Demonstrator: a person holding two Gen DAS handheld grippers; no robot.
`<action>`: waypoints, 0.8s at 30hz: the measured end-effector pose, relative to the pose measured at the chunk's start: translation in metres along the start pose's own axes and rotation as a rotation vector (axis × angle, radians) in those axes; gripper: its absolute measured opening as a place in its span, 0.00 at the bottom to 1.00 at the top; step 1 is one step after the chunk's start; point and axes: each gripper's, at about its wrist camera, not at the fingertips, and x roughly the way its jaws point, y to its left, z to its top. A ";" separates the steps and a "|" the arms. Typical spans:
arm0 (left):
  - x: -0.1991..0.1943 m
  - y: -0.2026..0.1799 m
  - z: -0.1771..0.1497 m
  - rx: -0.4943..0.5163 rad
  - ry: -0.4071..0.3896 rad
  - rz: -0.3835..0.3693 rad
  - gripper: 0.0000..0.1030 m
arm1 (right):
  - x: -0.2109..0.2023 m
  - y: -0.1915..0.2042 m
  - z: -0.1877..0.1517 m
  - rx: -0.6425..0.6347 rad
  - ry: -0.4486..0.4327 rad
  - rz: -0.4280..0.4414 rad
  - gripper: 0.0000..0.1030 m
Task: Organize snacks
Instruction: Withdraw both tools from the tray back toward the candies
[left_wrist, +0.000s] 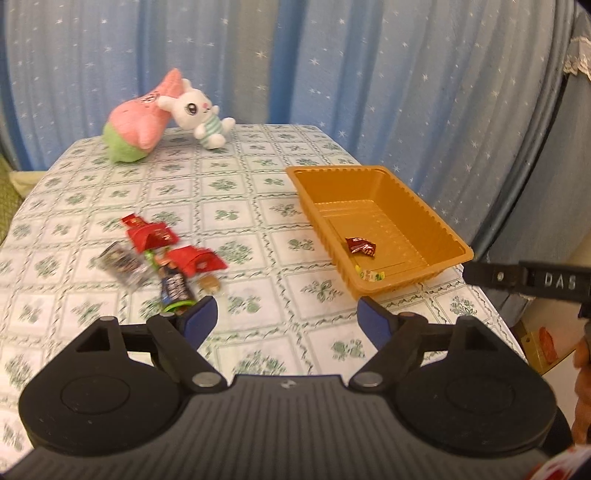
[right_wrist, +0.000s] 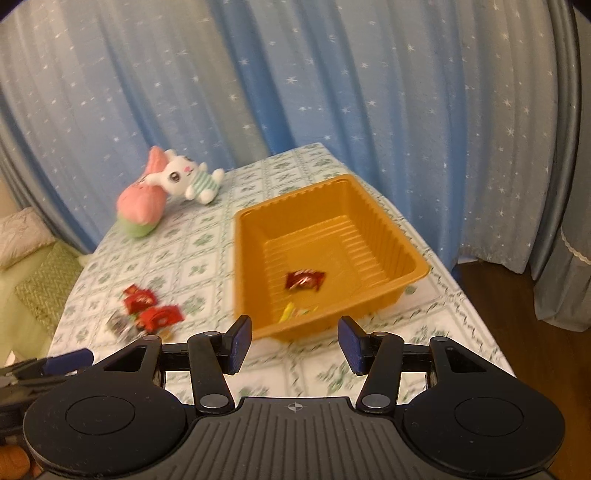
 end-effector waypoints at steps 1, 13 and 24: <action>-0.005 0.002 -0.003 -0.002 -0.002 0.004 0.80 | -0.004 0.005 -0.003 -0.012 0.000 0.001 0.51; -0.059 0.030 -0.029 -0.028 -0.027 0.064 0.81 | -0.029 0.059 -0.043 -0.118 0.033 0.034 0.52; -0.080 0.050 -0.045 -0.057 -0.035 0.105 0.81 | -0.031 0.093 -0.060 -0.193 0.061 0.071 0.53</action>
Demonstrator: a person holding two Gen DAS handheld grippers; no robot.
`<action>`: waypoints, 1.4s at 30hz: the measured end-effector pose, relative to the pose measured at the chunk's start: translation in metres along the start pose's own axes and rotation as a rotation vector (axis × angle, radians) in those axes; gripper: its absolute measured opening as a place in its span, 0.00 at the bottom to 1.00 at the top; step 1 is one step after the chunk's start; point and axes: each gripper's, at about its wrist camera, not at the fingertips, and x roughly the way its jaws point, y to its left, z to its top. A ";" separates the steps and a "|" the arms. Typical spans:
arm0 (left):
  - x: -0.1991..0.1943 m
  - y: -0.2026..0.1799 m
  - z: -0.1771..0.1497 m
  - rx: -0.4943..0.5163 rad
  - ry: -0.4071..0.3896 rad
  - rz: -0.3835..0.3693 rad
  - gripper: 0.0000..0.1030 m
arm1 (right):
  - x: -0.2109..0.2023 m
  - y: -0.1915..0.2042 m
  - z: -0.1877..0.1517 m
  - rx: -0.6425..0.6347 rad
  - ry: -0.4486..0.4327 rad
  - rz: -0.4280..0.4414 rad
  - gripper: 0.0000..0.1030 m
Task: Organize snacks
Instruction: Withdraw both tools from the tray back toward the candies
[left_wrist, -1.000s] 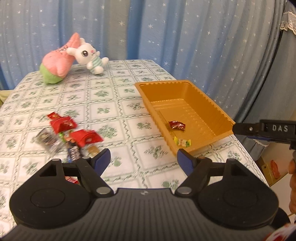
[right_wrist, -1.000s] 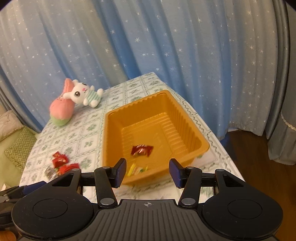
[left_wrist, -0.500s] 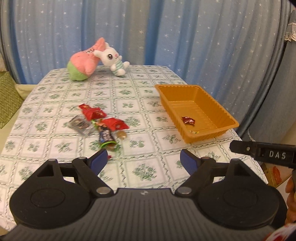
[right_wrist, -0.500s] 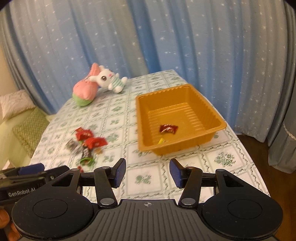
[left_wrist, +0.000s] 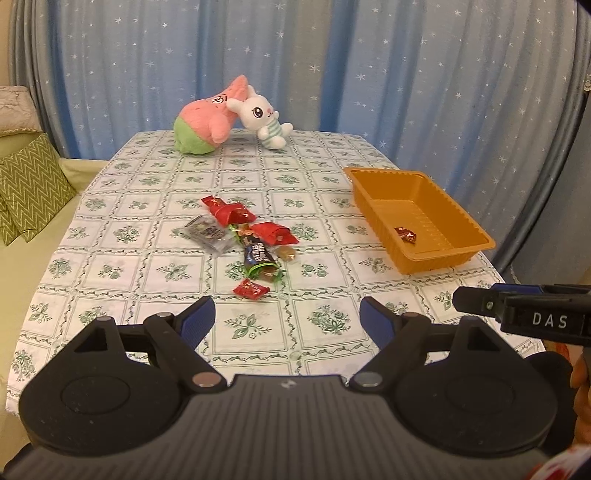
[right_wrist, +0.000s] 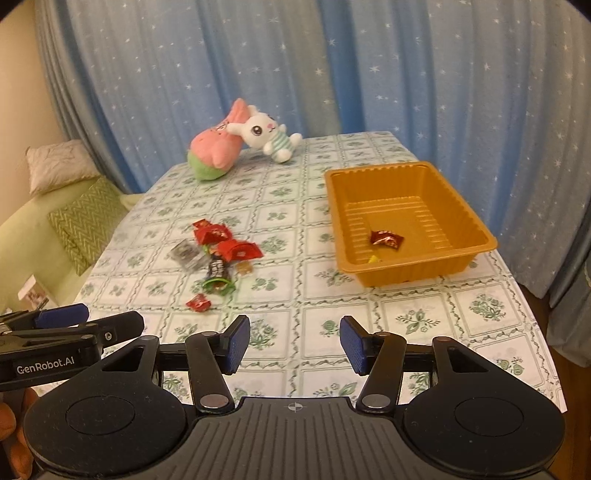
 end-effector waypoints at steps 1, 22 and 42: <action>-0.001 0.001 0.000 -0.002 -0.001 0.002 0.81 | 0.000 0.002 0.000 -0.003 0.001 0.002 0.53; 0.019 0.022 -0.010 -0.036 0.034 0.021 0.81 | 0.024 0.011 -0.007 -0.011 0.017 0.010 0.53; 0.120 0.049 0.000 0.037 0.114 -0.012 0.69 | 0.112 0.009 -0.001 -0.025 0.064 0.035 0.52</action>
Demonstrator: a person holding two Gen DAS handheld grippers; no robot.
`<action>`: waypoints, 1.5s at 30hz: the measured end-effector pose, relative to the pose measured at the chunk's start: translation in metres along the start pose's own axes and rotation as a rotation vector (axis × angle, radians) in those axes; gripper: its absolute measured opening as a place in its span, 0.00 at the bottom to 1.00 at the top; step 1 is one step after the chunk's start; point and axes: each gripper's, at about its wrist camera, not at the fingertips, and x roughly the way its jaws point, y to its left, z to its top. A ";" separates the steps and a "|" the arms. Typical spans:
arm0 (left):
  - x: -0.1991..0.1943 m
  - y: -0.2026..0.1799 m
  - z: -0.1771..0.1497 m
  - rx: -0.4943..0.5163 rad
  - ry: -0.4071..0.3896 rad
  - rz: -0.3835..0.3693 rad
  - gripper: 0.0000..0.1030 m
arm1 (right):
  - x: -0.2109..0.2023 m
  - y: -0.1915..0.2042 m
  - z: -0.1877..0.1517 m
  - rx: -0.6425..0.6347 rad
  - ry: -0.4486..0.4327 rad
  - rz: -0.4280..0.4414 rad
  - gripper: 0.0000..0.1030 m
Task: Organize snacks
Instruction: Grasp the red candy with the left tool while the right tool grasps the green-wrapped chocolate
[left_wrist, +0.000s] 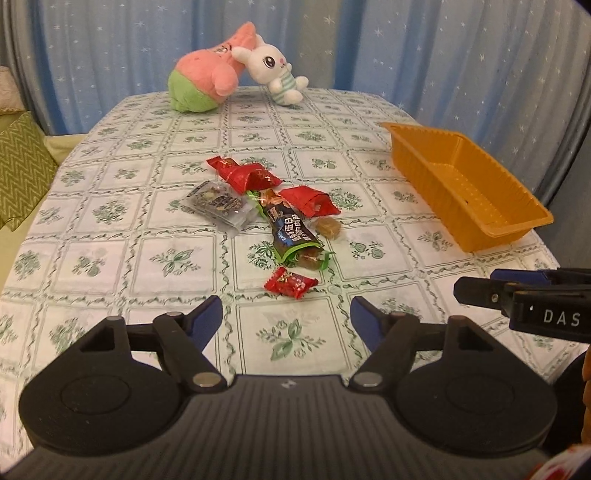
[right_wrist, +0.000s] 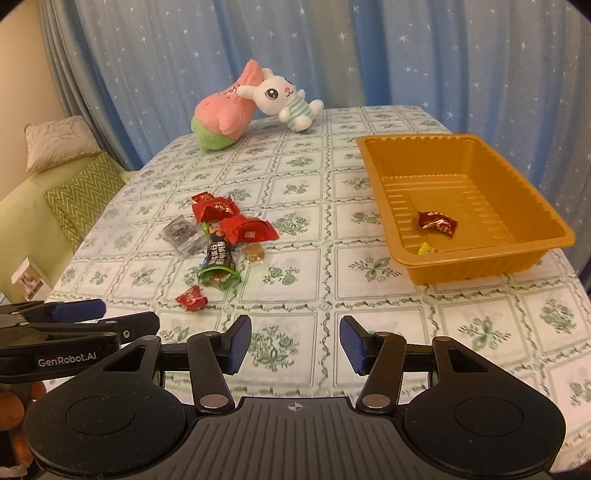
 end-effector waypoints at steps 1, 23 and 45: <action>0.006 0.001 0.001 0.009 0.004 -0.003 0.67 | 0.005 -0.002 0.001 0.002 0.003 0.001 0.52; 0.082 0.006 0.014 0.197 0.062 -0.112 0.25 | 0.085 -0.010 0.015 -0.033 0.055 0.015 0.52; 0.053 0.053 0.020 0.021 -0.007 -0.003 0.18 | 0.140 0.058 0.019 -0.318 0.049 0.163 0.43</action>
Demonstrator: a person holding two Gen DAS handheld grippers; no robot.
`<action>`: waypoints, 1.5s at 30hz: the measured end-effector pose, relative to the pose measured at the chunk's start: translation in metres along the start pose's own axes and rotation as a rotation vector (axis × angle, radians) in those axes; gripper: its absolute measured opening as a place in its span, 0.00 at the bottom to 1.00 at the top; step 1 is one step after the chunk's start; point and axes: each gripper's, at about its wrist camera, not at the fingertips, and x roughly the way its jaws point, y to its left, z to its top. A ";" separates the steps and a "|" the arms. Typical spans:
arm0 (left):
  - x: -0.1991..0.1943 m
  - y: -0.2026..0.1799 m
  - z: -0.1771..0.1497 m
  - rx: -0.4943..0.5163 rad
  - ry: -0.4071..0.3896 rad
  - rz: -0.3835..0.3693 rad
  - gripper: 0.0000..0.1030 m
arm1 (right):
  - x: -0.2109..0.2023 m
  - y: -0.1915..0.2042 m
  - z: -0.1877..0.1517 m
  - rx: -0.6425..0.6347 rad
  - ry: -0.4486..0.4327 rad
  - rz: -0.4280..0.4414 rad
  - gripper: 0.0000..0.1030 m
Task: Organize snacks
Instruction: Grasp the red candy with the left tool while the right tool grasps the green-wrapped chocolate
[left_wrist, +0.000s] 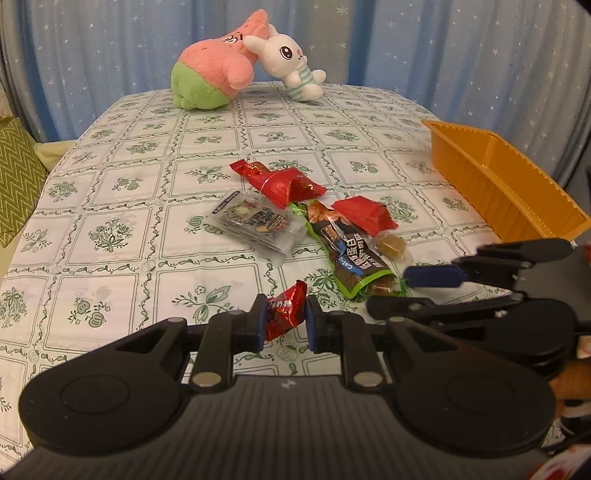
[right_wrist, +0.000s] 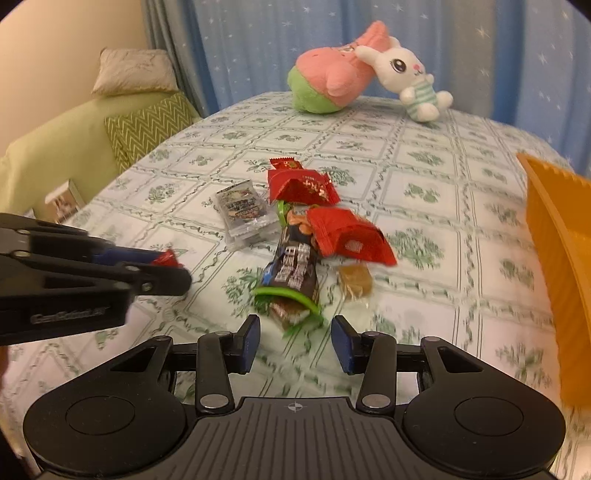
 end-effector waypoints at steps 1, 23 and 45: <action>0.000 0.000 0.000 -0.001 0.000 -0.001 0.18 | 0.003 0.002 0.002 -0.015 -0.001 -0.002 0.43; -0.020 -0.036 -0.015 -0.015 0.030 -0.042 0.18 | -0.032 0.005 -0.026 0.043 0.027 -0.044 0.25; -0.027 -0.047 -0.020 -0.019 0.044 -0.061 0.18 | -0.071 0.007 -0.057 -0.037 0.050 -0.121 0.44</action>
